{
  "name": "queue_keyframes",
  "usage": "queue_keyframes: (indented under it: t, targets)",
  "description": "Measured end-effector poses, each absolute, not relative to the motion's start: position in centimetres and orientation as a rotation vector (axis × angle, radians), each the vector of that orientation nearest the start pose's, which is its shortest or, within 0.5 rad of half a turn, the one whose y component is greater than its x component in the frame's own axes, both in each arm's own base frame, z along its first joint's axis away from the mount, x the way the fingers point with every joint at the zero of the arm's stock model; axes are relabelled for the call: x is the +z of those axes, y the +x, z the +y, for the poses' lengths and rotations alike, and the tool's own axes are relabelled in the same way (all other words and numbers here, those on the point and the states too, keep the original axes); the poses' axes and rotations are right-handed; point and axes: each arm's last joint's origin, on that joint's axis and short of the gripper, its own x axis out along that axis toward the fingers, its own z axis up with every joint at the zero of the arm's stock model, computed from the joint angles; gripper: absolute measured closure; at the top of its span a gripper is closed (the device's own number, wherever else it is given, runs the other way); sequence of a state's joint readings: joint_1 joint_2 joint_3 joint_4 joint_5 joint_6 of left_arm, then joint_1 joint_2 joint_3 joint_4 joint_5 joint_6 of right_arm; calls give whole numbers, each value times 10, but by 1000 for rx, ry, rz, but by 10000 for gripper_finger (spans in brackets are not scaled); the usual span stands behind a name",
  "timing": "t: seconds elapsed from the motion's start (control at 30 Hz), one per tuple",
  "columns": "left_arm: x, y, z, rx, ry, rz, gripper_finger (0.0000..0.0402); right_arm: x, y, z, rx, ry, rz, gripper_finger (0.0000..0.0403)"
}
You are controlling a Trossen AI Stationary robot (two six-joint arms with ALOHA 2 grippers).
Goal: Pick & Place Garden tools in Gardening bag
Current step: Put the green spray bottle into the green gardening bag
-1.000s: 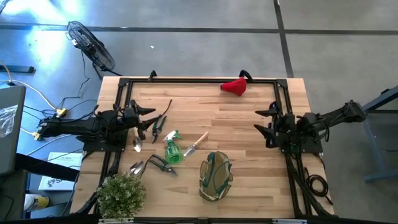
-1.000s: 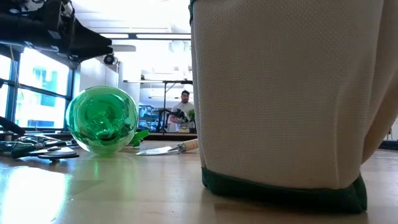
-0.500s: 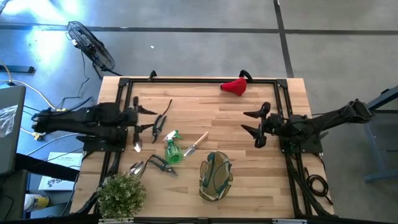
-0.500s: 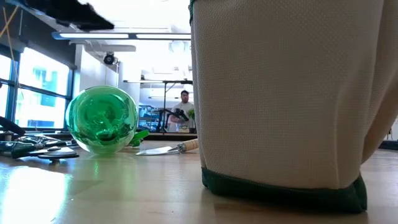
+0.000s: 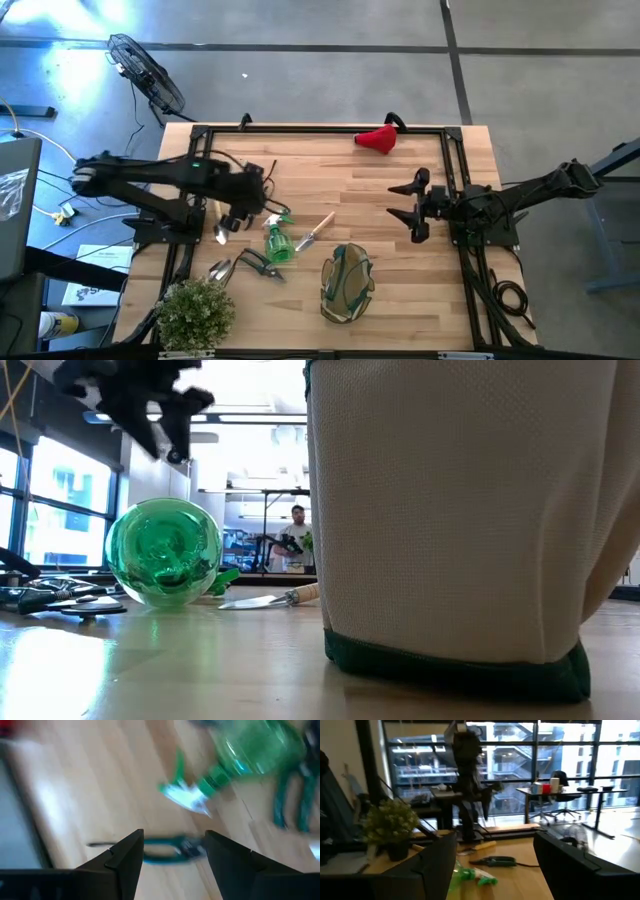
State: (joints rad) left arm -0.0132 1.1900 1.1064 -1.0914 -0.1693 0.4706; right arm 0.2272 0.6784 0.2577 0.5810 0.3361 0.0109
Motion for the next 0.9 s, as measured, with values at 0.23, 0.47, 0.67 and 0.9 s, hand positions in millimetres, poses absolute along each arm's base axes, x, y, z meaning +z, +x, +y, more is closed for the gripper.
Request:
queue_keyframes:
  t: [0.23,0.47,0.67,0.9]
  targets:
    - [257,242,2,-285,609,1402,199,237,156,27,-70,115,-143,147]
    - [230,265,1,-360,668,1458,199,236,156,27,-71,118,-130,147]
    - [223,272,-3,-483,741,1423,199,234,156,27,-76,110,-110,147]
    - [220,278,-15,-644,878,1327,199,233,156,27,-76,106,-95,147]
